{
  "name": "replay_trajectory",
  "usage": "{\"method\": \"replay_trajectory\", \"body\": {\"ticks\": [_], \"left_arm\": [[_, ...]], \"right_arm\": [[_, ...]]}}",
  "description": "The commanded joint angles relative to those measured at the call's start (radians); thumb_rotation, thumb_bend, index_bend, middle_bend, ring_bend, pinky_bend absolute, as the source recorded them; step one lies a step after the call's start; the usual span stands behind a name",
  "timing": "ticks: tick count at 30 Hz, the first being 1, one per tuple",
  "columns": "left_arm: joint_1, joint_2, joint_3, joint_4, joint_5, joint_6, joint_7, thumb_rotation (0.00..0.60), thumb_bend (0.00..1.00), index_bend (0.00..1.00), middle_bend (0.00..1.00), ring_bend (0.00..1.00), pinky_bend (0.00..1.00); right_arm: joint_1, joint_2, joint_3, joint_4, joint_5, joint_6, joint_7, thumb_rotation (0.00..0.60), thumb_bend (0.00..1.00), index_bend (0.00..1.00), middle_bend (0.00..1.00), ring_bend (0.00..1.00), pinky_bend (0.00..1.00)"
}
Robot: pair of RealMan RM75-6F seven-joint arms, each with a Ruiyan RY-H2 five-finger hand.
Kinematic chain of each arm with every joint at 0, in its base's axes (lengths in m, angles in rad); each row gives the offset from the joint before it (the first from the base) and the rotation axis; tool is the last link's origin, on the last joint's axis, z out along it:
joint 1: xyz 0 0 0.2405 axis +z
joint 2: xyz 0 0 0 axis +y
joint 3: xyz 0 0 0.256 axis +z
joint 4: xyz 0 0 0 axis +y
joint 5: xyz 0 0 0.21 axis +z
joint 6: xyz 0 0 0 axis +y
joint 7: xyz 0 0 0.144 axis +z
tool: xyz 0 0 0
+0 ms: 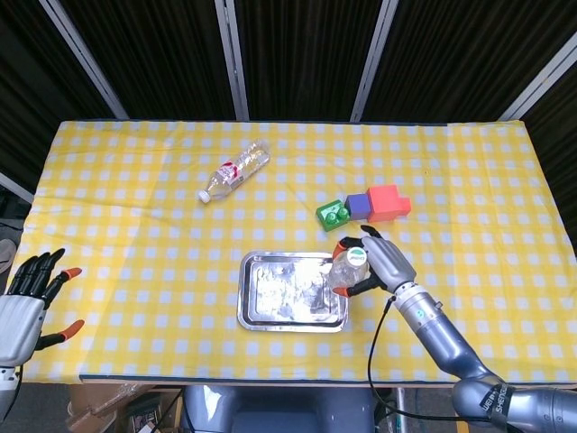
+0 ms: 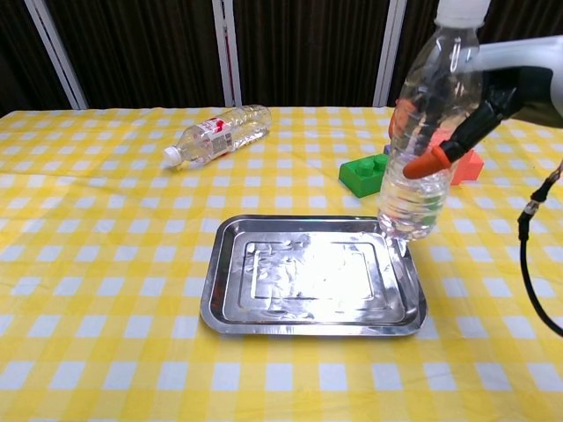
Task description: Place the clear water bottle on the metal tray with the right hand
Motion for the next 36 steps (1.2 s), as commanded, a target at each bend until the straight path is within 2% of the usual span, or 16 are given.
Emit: {"method": "replay_trajectory", "body": {"ticks": [1, 6, 11, 14, 18, 22, 26, 30, 33, 36], "left_arm": [[-0.001, -0.002, -0.001, 0.000, -0.004, -0.003, 0.004, 0.600, 0.19, 0.22, 0.00, 0.00, 0.00], [0.000, 0.000, -0.004, 0.000, -0.010, -0.001, 0.001, 0.600, 0.19, 0.22, 0.00, 0.00, 0.00], [0.004, 0.005, -0.004, -0.001, -0.008, 0.007, -0.008, 0.600, 0.19, 0.22, 0.00, 0.00, 0.00], [0.006, 0.008, -0.002, -0.003, -0.004, 0.013, -0.014, 0.600, 0.19, 0.22, 0.00, 0.00, 0.00], [0.010, 0.012, -0.001, -0.004, 0.000, 0.020, -0.019, 0.600, 0.19, 0.22, 0.00, 0.00, 0.00], [0.007, 0.009, 0.000, -0.003, 0.000, 0.013, -0.013, 0.600, 0.19, 0.22, 0.00, 0.00, 0.00], [0.006, 0.006, 0.000, -0.004, -0.003, 0.008, -0.003, 0.600, 0.19, 0.22, 0.00, 0.00, 0.00], [0.007, 0.004, -0.002, -0.007, -0.004, 0.011, 0.003, 0.600, 0.19, 0.22, 0.00, 0.00, 0.00], [0.007, 0.003, -0.003, -0.006, -0.007, 0.009, 0.006, 0.600, 0.19, 0.22, 0.00, 0.00, 0.00], [0.005, 0.002, -0.003, -0.005, -0.010, 0.003, 0.008, 0.600, 0.19, 0.22, 0.00, 0.00, 0.00]], "right_arm": [[0.042, 0.057, 0.053, -0.048, 0.044, 0.006, -0.029, 0.600, 0.17, 0.76, 0.62, 0.41, 0.00], [0.100, 0.171, 0.138, -0.143, 0.125, 0.033, -0.069, 0.600, 0.17, 0.76, 0.62, 0.42, 0.00], [0.131, 0.253, 0.153, -0.215, 0.195, 0.068, -0.125, 0.600, 0.17, 0.76, 0.62, 0.42, 0.00], [0.131, 0.266, 0.139, -0.228, 0.221, 0.060, -0.120, 0.600, 0.17, 0.76, 0.62, 0.42, 0.00], [0.102, 0.241, 0.074, -0.195, 0.205, 0.031, -0.099, 0.600, 0.17, 0.76, 0.62, 0.42, 0.00], [0.048, 0.161, -0.010, -0.102, 0.132, -0.019, -0.034, 0.600, 0.17, 0.76, 0.62, 0.42, 0.00], [0.008, 0.076, -0.064, 0.004, 0.055, -0.068, 0.040, 0.600, 0.17, 0.76, 0.63, 0.43, 0.00], [-0.008, 0.034, -0.074, 0.064, -0.019, -0.086, 0.085, 0.600, 0.18, 0.76, 0.63, 0.43, 0.00], [0.000, 0.047, -0.052, 0.052, -0.043, -0.078, 0.090, 0.600, 0.18, 0.76, 0.63, 0.43, 0.00], [0.024, 0.101, -0.009, -0.007, -0.031, -0.052, 0.064, 0.600, 0.18, 0.76, 0.63, 0.43, 0.00]]}}
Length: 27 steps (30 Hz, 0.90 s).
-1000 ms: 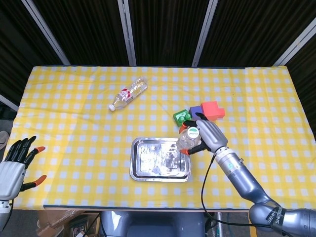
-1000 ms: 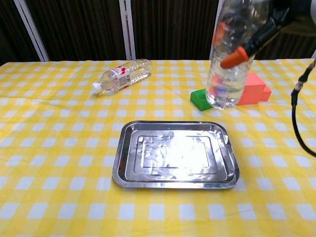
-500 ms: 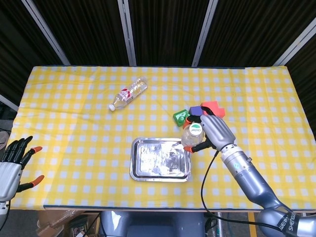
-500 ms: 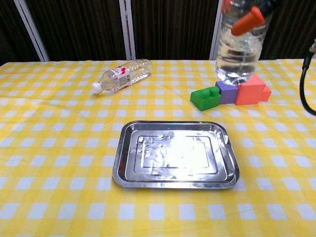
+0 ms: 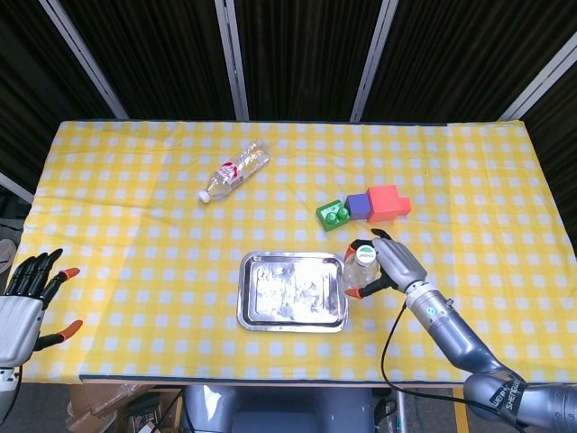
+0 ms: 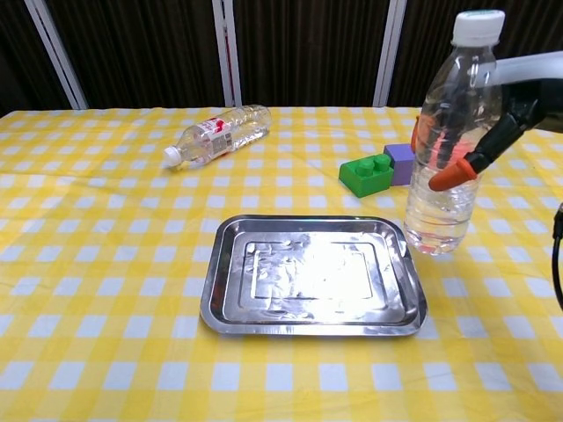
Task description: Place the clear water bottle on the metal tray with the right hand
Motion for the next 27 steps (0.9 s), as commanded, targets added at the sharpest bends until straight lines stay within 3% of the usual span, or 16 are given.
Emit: {"method": "replay_trajectory", "body": {"ticks": [1, 7, 12, 17, 22, 27], "left_arm": [[-0.002, -0.001, 0.000, 0.002, -0.001, -0.004, 0.002, 0.600, 0.19, 0.22, 0.00, 0.00, 0.00], [-0.001, 0.002, -0.001, 0.003, 0.000, 0.000, -0.010, 0.600, 0.19, 0.22, 0.00, 0.00, 0.00], [0.002, 0.008, 0.001, 0.003, 0.006, 0.008, -0.024, 0.600, 0.19, 0.22, 0.00, 0.00, 0.00], [0.002, 0.009, 0.003, 0.001, 0.010, 0.008, -0.024, 0.600, 0.19, 0.22, 0.00, 0.00, 0.00], [0.002, 0.007, 0.003, 0.001, 0.009, 0.006, -0.017, 0.600, 0.19, 0.22, 0.00, 0.00, 0.00], [-0.001, 0.001, 0.002, 0.002, 0.006, 0.000, -0.003, 0.600, 0.19, 0.22, 0.00, 0.00, 0.00]], "right_arm": [[0.031, 0.070, 0.056, -0.080, 0.020, 0.034, -0.038, 0.600, 0.18, 0.76, 0.63, 0.43, 0.00], [0.087, 0.209, 0.129, -0.235, 0.114, 0.111, -0.139, 0.600, 0.18, 0.76, 0.63, 0.43, 0.00], [0.104, 0.259, 0.120, -0.284, 0.184, 0.145, -0.192, 0.600, 0.18, 0.76, 0.63, 0.43, 0.00], [0.086, 0.227, 0.062, -0.267, 0.181, 0.115, -0.183, 0.600, 0.18, 0.76, 0.63, 0.43, 0.00], [0.037, 0.122, -0.010, -0.184, 0.078, 0.078, -0.122, 0.600, 0.18, 0.76, 0.63, 0.43, 0.00], [0.015, 0.069, -0.030, -0.121, -0.019, 0.045, -0.063, 0.600, 0.18, 0.76, 0.63, 0.43, 0.00]]}}
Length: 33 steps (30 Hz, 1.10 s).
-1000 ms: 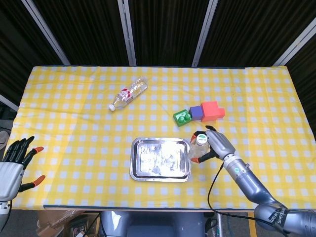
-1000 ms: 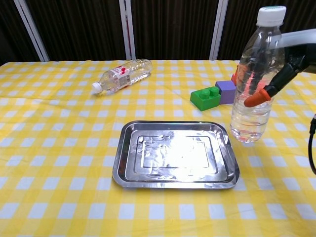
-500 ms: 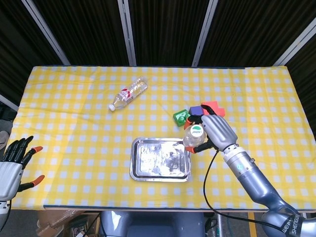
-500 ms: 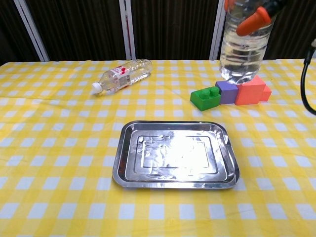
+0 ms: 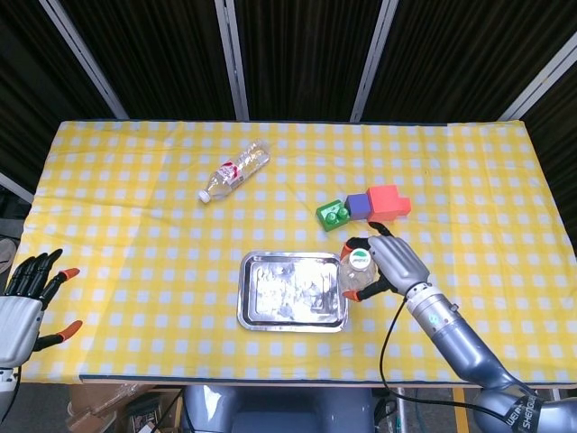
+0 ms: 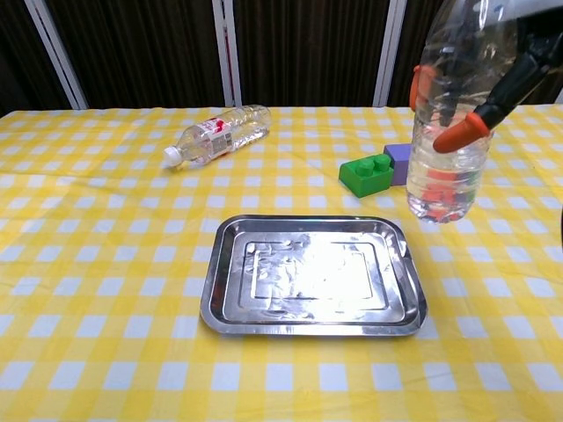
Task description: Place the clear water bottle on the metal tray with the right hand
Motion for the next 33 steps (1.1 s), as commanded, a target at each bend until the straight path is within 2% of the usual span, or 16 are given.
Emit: {"method": "replay_trajectory", "body": {"ticks": [1, 7, 13, 21, 24, 28, 33], "left_arm": [[-0.001, -0.002, -0.001, 0.000, -0.002, -0.002, 0.004, 0.600, 0.19, 0.22, 0.00, 0.00, 0.00], [0.001, -0.002, -0.002, 0.004, -0.006, -0.001, 0.007, 0.600, 0.19, 0.22, 0.00, 0.00, 0.00], [0.002, -0.005, -0.002, 0.003, -0.009, -0.003, 0.016, 0.600, 0.19, 0.22, 0.00, 0.00, 0.00], [0.005, -0.012, 0.001, -0.009, -0.001, 0.003, 0.046, 0.600, 0.19, 0.22, 0.00, 0.00, 0.00], [0.005, -0.012, 0.000, -0.010, -0.002, 0.001, 0.047, 0.600, 0.19, 0.22, 0.00, 0.00, 0.00], [0.004, -0.011, 0.000, -0.010, -0.002, 0.001, 0.043, 0.600, 0.19, 0.22, 0.00, 0.00, 0.00], [0.007, -0.005, -0.001, -0.009, 0.001, 0.010, 0.027, 0.600, 0.19, 0.22, 0.00, 0.00, 0.00]], "right_arm": [[-0.022, -0.040, -0.016, 0.053, -0.062, -0.026, 0.052, 0.600, 0.18, 0.76, 0.63, 0.43, 0.00], [-0.052, -0.009, -0.002, 0.108, -0.077, -0.049, 0.148, 0.600, 0.17, 0.76, 0.63, 0.43, 0.00], [-0.126, 0.068, -0.009, 0.233, -0.146, -0.091, 0.286, 0.600, 0.18, 0.76, 0.63, 0.43, 0.00], [-0.218, 0.152, 0.029, 0.384, -0.283, -0.139, 0.576, 0.600, 0.18, 0.76, 0.63, 0.43, 0.00], [-0.237, 0.156, 0.028, 0.404, -0.352, -0.148, 0.653, 0.600, 0.18, 0.76, 0.63, 0.43, 0.00], [-0.235, 0.140, 0.020, 0.384, -0.430, -0.154, 0.694, 0.600, 0.18, 0.76, 0.63, 0.43, 0.00], [-0.202, 0.105, 0.010, 0.312, -0.472, -0.170, 0.660, 0.600, 0.19, 0.76, 0.63, 0.43, 0.00]]}}
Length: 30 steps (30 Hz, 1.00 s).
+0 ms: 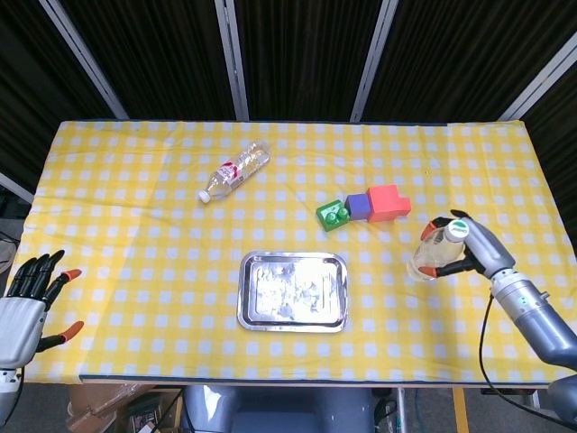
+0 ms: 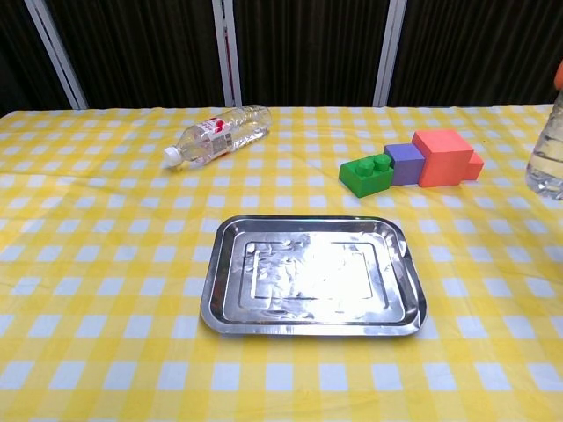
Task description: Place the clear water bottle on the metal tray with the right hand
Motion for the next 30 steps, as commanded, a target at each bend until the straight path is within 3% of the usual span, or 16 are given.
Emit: {"method": "replay_trajectory", "body": {"ticks": [1, 9, 15, 22, 30], "left_arm": [[0.002, 0.004, -0.001, 0.002, 0.001, 0.004, -0.010, 0.600, 0.19, 0.22, 0.00, 0.00, 0.00], [-0.004, 0.008, 0.002, 0.010, 0.003, -0.007, -0.036, 0.600, 0.19, 0.22, 0.00, 0.00, 0.00], [-0.004, 0.014, -0.002, 0.016, -0.006, -0.004, -0.059, 0.600, 0.19, 0.22, 0.00, 0.00, 0.00], [-0.011, 0.005, 0.000, 0.014, -0.006, -0.022, -0.040, 0.600, 0.19, 0.22, 0.00, 0.00, 0.00], [-0.015, -0.004, -0.003, 0.010, -0.013, -0.030, -0.017, 0.600, 0.19, 0.22, 0.00, 0.00, 0.00]], "right_arm": [[0.028, -0.038, -0.008, -0.058, -0.013, -0.013, -0.045, 0.600, 0.19, 0.76, 0.63, 0.43, 0.00], [0.106, -0.142, -0.021, -0.194, 0.098, 0.015, -0.283, 0.600, 0.19, 0.76, 0.63, 0.43, 0.00], [0.111, -0.123, -0.034, -0.200, 0.227, 0.067, -0.390, 0.600, 0.19, 0.76, 0.63, 0.43, 0.00], [0.045, -0.041, -0.027, -0.102, 0.216, 0.069, -0.269, 0.600, 0.19, 0.76, 0.63, 0.43, 0.00], [-0.022, -0.046, -0.049, -0.125, -0.016, 0.099, -0.117, 0.600, 0.20, 0.76, 0.63, 0.43, 0.00]]}}
